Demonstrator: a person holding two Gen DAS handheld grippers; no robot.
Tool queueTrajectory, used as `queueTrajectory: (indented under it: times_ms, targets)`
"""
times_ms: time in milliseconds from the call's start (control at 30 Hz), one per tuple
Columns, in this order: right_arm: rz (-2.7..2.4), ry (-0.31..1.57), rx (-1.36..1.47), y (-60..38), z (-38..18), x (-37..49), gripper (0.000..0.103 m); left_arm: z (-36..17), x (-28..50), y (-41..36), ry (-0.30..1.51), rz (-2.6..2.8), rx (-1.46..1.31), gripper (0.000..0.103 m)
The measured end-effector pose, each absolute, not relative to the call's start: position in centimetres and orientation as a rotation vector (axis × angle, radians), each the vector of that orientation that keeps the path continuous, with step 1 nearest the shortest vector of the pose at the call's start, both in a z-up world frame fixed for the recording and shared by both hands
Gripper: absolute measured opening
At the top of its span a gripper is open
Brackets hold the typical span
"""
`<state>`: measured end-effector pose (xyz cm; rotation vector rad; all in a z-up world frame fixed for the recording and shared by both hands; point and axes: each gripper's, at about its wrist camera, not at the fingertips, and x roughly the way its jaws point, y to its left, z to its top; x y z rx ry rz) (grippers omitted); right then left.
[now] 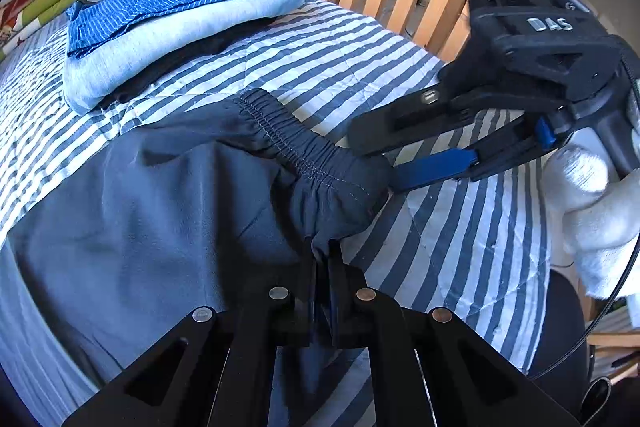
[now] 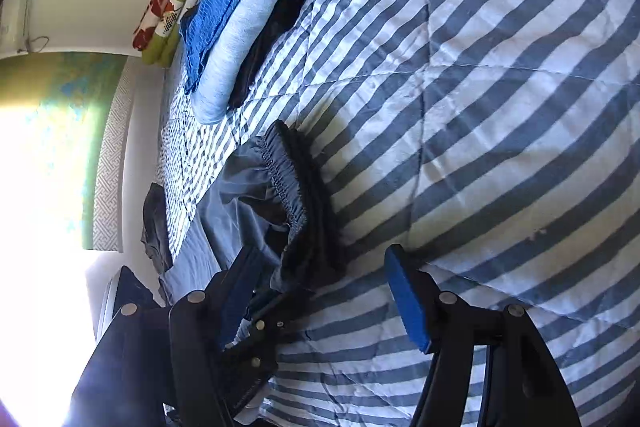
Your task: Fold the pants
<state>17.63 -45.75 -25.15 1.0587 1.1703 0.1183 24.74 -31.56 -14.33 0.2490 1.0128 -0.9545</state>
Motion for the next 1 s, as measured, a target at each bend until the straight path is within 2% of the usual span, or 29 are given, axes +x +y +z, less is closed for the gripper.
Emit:
queueTrajectory:
  times_ms: [233, 267, 300, 333, 367, 400, 433, 467, 567, 633, 767, 1000]
  targets:
    - [0.119, 1.223, 0.971, -42.7, -25.0, 20.4, 0.061, -13.4, 25.2, -30.0, 1.016, -0.969, 0.129, 0.004]
    - [0.111, 1.228, 0.944, -42.2, -24.8, 20.7, 0.054, -13.3, 24.9, -30.0, 1.012, -0.964, 0.144, 0.006]
    - [0.102, 1.233, 0.917, -41.7, -24.6, 21.1, 0.032, -13.2, 24.7, -29.9, 1.015, -0.959, 0.159, 0.006]
    - [0.097, 1.25, 0.885, -41.2, -24.5, 21.4, 0.027, -13.0, 24.5, -29.7, 1.025, -0.951, 0.173, 0.012]
    - [0.08, 1.252, 0.858, -40.9, -24.4, 21.4, 0.024, -12.7, 24.5, -29.5, 1.048, -0.944, 0.176, 0.023]
    - [0.058, 1.245, 0.813, -40.5, -24.1, 21.4, 0.018, -12.2, 24.4, -28.7, 1.06, -0.928, 0.161, 0.029]
    - [0.04, 1.238, 0.773, -40.2, -23.7, 21.5, 0.017, -11.7, 24.4, -28.1, 1.058, -0.917, 0.147, 0.042]
    - [0.02, 1.225, 0.743, -40.0, -23.3, 21.3, 0.015, -10.9, 24.0, -26.5, 1.044, -0.897, 0.122, 0.051]
    - [0.016, 1.145, 0.744, -40.0, -21.6, 20.4, 0.013, -8.9, 22.8, -20.5, 1.026, -0.835, 0.037, 0.058]
    - [-0.008, 1.104, 0.696, -39.8, -21.1, 20.3, 0.013, -8.2, 21.8, -15.9, 1.028, -0.779, -0.034, 0.059]
    - [-0.057, 1.145, 0.704, -39.6, -22.1, 20.8, 0.012, -7.2, 19.5, -4.5, 1.007, -0.531, -0.1, 0.059]
    - [-0.136, 0.958, 0.755, -41.8, -16.2, 20.4, 0.011, -7.9, 15.9, 15.9, 0.975, -0.088, -0.285, 0.059]
